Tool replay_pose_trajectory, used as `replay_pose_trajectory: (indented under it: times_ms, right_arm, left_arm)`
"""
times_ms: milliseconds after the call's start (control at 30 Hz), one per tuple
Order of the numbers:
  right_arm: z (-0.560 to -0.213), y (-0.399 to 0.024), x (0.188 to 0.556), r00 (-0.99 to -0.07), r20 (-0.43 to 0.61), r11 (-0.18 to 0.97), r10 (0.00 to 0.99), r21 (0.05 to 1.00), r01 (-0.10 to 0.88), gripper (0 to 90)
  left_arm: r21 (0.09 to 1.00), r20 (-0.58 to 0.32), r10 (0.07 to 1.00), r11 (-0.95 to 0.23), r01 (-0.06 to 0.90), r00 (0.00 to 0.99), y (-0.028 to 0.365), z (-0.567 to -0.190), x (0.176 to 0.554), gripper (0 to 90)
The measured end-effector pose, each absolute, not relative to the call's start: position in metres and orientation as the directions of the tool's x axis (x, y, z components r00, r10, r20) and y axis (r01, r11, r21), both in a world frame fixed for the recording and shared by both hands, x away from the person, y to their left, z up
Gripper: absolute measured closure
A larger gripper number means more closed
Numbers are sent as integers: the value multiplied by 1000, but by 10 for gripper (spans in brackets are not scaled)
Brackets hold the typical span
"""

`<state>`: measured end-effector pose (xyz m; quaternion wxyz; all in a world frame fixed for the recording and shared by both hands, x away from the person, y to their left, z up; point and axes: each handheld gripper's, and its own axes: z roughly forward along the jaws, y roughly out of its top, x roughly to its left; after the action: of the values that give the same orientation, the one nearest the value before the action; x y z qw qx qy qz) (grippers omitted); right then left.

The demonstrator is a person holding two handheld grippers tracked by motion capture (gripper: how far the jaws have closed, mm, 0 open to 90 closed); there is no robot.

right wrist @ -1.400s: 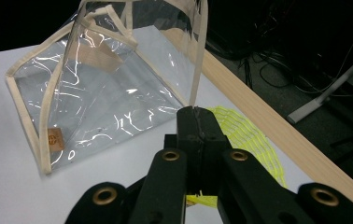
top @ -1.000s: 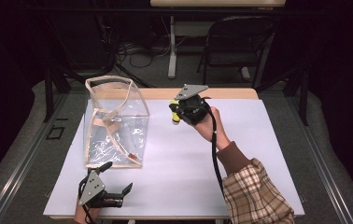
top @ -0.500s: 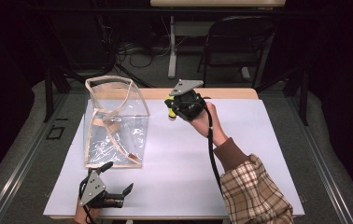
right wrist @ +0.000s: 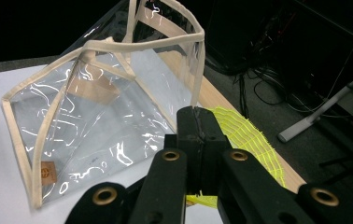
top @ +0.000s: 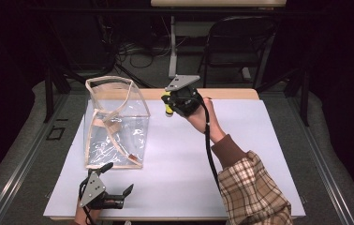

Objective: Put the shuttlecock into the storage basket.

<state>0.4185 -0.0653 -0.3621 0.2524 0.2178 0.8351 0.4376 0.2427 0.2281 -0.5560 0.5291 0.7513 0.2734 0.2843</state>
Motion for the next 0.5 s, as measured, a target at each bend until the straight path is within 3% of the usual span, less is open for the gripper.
replay_pose_trajectory:
  times_ms: [500]
  right_arm:
    - [-356,-50,427,-782,-242,527,575,840,128,900]
  left_arm:
    - [951,138,709,-290,107,691,227,-556,243,0]
